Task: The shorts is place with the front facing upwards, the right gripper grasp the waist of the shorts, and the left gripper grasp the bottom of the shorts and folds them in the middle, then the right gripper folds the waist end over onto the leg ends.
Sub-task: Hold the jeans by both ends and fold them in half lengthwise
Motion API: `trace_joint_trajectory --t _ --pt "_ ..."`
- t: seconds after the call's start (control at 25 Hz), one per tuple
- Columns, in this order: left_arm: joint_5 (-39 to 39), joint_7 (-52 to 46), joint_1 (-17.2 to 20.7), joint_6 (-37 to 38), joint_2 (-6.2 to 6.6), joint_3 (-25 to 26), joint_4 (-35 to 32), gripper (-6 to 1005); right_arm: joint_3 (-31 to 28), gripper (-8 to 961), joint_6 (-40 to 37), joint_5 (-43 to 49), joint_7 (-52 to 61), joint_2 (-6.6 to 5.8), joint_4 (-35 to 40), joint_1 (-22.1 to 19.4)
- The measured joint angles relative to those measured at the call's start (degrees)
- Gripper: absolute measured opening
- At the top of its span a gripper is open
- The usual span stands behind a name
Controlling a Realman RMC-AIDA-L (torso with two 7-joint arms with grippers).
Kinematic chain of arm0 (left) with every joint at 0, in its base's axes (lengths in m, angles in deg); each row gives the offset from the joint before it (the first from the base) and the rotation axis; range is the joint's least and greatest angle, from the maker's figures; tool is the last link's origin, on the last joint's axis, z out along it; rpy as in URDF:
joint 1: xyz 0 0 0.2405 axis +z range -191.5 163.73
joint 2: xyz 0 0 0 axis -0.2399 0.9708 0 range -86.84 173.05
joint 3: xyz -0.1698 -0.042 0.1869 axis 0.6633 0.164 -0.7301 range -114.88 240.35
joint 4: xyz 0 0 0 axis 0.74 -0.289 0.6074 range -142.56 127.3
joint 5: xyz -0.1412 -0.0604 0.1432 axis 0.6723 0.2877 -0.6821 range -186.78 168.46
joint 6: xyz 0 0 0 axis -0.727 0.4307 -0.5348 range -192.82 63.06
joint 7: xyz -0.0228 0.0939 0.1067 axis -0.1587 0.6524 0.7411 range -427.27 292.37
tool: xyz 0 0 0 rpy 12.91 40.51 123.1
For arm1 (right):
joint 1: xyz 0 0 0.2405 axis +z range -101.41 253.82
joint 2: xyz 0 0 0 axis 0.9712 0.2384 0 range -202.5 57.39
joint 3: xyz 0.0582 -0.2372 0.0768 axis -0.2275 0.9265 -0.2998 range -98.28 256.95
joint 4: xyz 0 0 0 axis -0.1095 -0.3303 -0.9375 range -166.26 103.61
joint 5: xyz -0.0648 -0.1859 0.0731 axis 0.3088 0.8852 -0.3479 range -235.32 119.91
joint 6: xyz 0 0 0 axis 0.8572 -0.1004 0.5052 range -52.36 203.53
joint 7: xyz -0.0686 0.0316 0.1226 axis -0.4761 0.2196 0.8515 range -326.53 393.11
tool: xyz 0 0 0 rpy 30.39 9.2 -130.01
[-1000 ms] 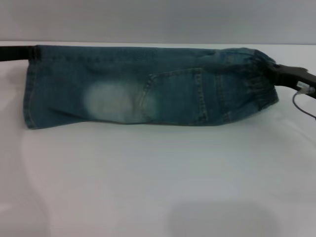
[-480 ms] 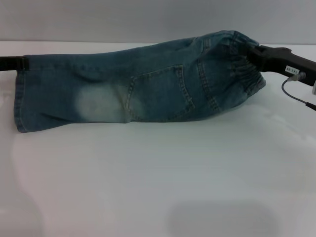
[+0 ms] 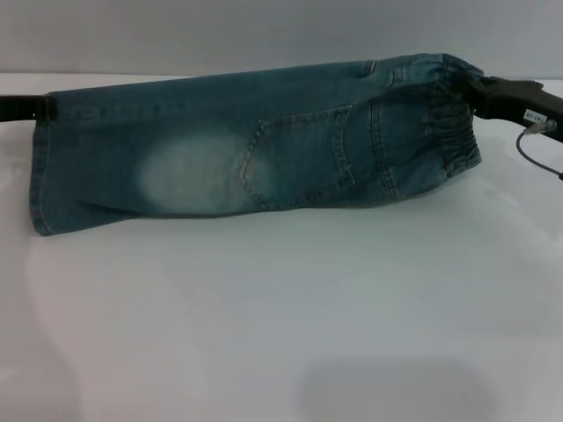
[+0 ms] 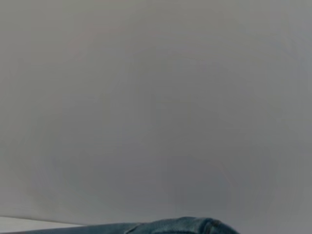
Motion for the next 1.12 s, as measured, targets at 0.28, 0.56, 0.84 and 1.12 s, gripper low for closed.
trace_joint_trajectory --t 0.28,0.56,0.84,1.12 --pt "-0.01 0.01 -0.11 -0.96 0.09 -0.04 0.42 41 1.05 6 3.01 0.22 -0.14 0.05 -0.43 1.04" --pt "0.30 1.38 -0.16 -2.25 -0.52 -0.06 0.52 68 2.96 6 5.64 0.04 -0.16 0.14 -1.30 1.40" --pt "0.71 1.47 -0.42 -5.54 -1.67 0.23 0.36 95 3.31 27 7.39 -0.01 0.14 0.08 -1.96 1.77" --pt "1.38 2.00 -0.32 -9.71 -3.02 -0.18 0.30 258 3.36 341 8.73 -0.02 0.18 0.18 -2.63 1.58"
